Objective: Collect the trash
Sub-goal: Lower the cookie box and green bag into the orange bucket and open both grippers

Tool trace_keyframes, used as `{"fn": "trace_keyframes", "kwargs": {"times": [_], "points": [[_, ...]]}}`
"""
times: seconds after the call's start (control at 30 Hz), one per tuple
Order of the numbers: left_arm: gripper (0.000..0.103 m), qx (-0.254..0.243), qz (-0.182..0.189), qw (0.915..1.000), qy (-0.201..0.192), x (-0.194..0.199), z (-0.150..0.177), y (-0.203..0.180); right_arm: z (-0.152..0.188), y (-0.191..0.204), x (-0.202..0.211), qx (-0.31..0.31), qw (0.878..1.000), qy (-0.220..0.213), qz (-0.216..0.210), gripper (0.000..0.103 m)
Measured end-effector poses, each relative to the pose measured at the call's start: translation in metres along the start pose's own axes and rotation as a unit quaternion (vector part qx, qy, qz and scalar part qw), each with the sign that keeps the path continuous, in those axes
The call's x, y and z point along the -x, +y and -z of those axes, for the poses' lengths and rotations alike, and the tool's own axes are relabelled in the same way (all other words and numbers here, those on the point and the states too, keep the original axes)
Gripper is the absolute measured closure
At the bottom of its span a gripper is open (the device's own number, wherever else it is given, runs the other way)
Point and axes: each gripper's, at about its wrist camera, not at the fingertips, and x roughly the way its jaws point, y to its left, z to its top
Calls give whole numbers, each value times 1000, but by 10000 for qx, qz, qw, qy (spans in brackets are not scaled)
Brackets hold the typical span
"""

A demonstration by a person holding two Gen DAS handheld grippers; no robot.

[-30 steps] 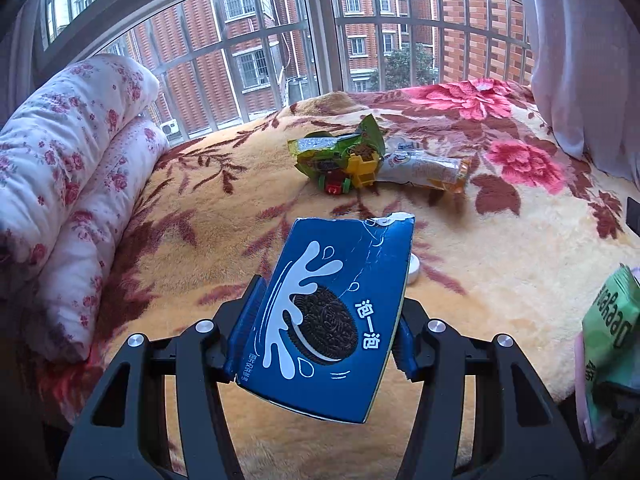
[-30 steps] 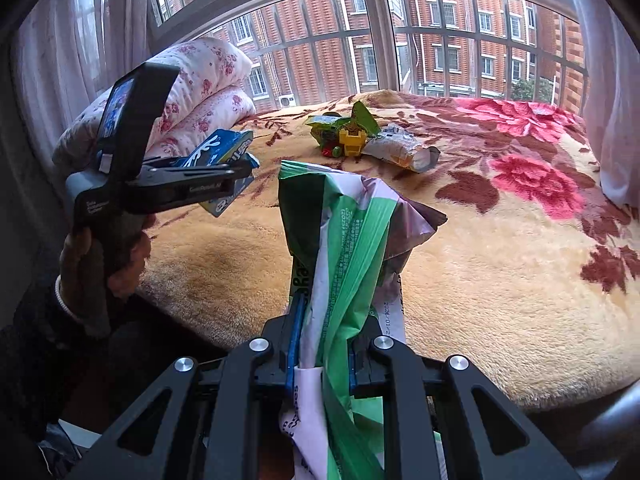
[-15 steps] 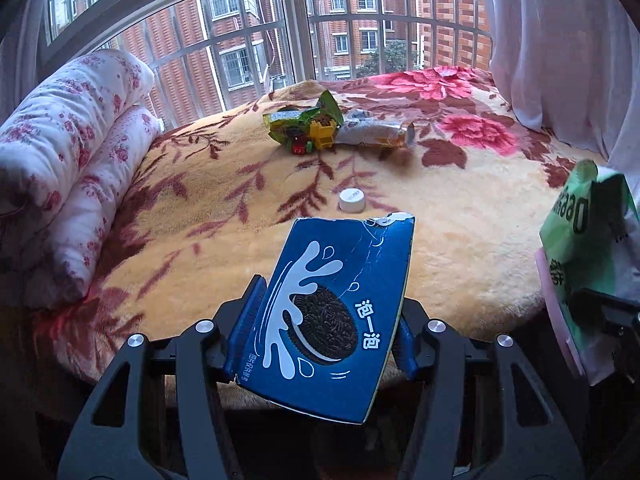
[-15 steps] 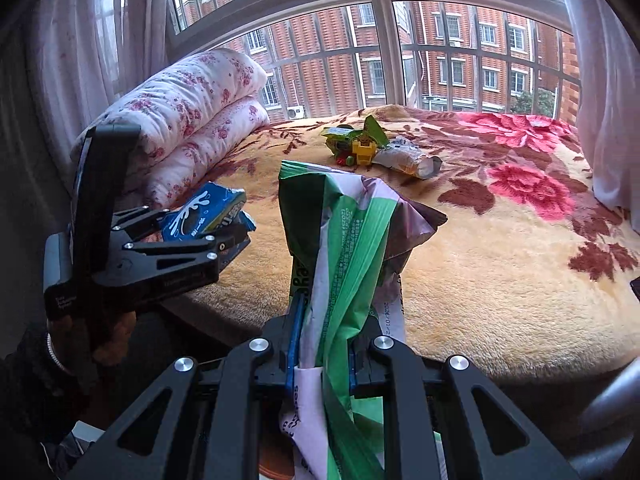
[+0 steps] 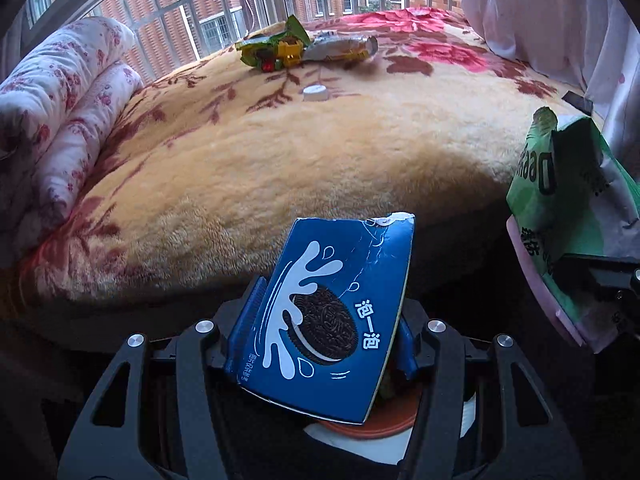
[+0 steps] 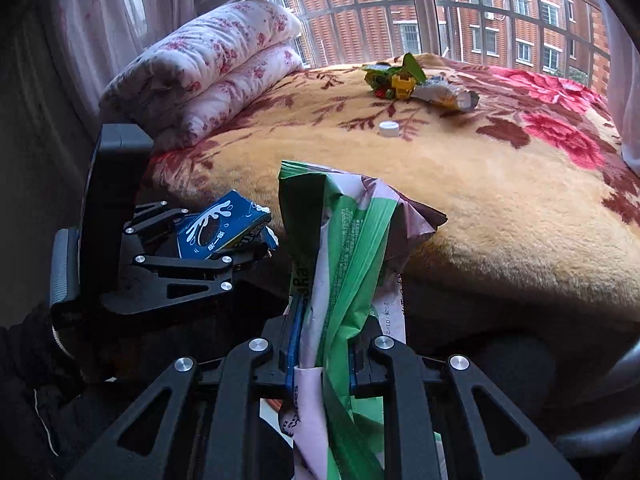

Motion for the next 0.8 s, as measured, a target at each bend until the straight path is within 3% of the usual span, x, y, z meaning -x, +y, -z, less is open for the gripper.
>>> {"fn": "trace_keyframes", "kwargs": {"times": [0.37,0.8], "points": [[48,-13,143,9956,924,-58,43,-2,26,0,-54,19,9971,741,-153,85],[48,134,466,9798,1940,-127,70,-2,43,-18,-126,-289,9858,1631,-279,85]]}}
